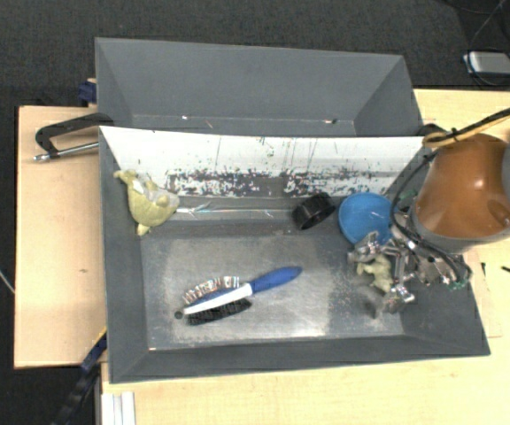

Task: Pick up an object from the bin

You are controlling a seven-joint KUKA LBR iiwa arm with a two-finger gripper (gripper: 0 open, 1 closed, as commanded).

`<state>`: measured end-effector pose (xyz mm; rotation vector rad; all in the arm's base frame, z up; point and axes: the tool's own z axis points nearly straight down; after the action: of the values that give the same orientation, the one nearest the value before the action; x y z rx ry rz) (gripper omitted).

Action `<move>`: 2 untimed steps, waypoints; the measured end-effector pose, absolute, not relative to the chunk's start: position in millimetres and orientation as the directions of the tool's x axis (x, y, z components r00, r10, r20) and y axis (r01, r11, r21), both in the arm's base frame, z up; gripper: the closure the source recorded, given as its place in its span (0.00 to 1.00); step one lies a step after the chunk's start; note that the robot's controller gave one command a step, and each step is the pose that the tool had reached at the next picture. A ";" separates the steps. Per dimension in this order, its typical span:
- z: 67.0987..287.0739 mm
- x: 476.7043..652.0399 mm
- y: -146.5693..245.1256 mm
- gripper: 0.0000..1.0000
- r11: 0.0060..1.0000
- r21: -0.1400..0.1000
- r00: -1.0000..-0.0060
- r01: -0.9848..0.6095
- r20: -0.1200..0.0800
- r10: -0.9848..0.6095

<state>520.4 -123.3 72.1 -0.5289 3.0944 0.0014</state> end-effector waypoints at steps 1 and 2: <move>71.0 546.8 -138.3 0.00 0.875 0.019 -0.875 -0.483 0.006 -0.484; 73.0 550.2 -138.3 1.00 0.874 0.010 -0.874 -0.486 -0.005 -0.486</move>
Offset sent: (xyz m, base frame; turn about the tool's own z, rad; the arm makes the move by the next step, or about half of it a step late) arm 0.0276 -0.0224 -0.0021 -0.1669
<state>550.2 -138.3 73.0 -0.7876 3.0390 0.0174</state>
